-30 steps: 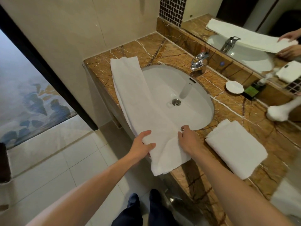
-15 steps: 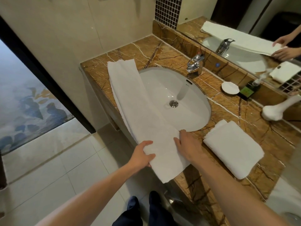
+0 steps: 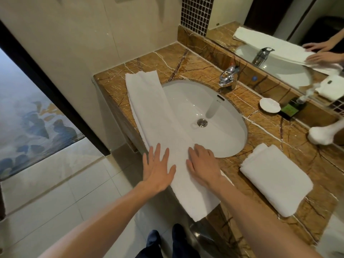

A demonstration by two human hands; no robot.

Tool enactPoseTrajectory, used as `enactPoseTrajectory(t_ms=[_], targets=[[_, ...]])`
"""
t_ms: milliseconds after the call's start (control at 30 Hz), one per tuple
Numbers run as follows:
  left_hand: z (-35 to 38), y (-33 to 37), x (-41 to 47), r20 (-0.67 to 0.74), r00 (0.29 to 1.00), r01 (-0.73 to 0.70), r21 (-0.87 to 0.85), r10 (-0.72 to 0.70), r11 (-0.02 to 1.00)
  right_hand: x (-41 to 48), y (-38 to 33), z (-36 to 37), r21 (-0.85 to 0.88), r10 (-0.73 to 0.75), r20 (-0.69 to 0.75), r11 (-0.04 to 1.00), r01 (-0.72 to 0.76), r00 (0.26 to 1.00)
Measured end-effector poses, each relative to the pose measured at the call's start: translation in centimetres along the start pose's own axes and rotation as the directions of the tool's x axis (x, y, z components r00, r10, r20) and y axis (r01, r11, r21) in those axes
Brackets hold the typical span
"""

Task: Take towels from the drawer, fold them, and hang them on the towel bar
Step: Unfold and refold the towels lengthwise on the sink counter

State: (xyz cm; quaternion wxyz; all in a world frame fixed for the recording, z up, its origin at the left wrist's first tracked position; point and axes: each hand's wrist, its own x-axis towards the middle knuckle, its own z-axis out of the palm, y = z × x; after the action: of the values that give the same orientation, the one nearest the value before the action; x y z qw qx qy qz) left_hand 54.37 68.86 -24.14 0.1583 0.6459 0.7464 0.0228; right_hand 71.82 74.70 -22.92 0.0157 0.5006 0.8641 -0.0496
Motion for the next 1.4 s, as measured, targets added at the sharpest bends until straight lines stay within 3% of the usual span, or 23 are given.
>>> enactPoseTrajectory(t_ms=[133,267,567,867,1033,1100,1200,1300,1400], targets=[[-0.6,-1.6,3.0,0.052,0.994,-0.107,0.175,0.099,0.979,1.6,-1.3,1.4,0.031,-0.064,0.132,0.998,0.060,0.989],[0.0,-3.0,3.6,0.127,0.983,-0.154,0.188,0.131,0.970,2.1,-1.8,2.8,0.008,-0.060,0.158,0.998,0.060,0.986],[-0.4,-4.1,4.8,0.144,0.969,-0.226,0.183,0.201,0.957,4.2,-2.9,1.7,0.052,0.026,0.143,0.998,-0.033,0.989],[-4.8,-7.0,10.6,0.196,0.981,-0.003,0.079,-0.012,0.997,11.7,-5.0,-1.3,0.169,0.058,0.166,0.982,-0.086,0.984],[-6.8,-7.8,14.9,0.122,0.987,0.120,-0.125,-0.105,0.985,17.0,-5.0,-1.4,0.236,0.172,0.230,0.945,-0.226,0.958],[-7.7,-8.0,17.0,0.068,0.980,0.200,-0.344,-0.188,0.917,19.7,-4.6,-1.1,0.290,0.234,0.242,0.909,-0.300,0.942],[-9.4,-8.0,20.5,0.074,0.921,0.344,-0.616,-0.383,0.709,23.8,-3.7,-0.4,0.417,0.311,0.283,0.812,-0.408,0.907],[-10.2,-8.8,23.9,0.119,0.833,0.430,-0.753,-0.540,0.498,27.1,-2.6,0.5,0.570,0.373,0.346,0.645,-0.509,0.861],[-10.3,-10.0,26.4,0.221,0.770,0.465,-0.837,-0.598,0.290,29.2,-2.0,1.2,0.658,0.406,0.386,0.507,-0.556,0.828]])
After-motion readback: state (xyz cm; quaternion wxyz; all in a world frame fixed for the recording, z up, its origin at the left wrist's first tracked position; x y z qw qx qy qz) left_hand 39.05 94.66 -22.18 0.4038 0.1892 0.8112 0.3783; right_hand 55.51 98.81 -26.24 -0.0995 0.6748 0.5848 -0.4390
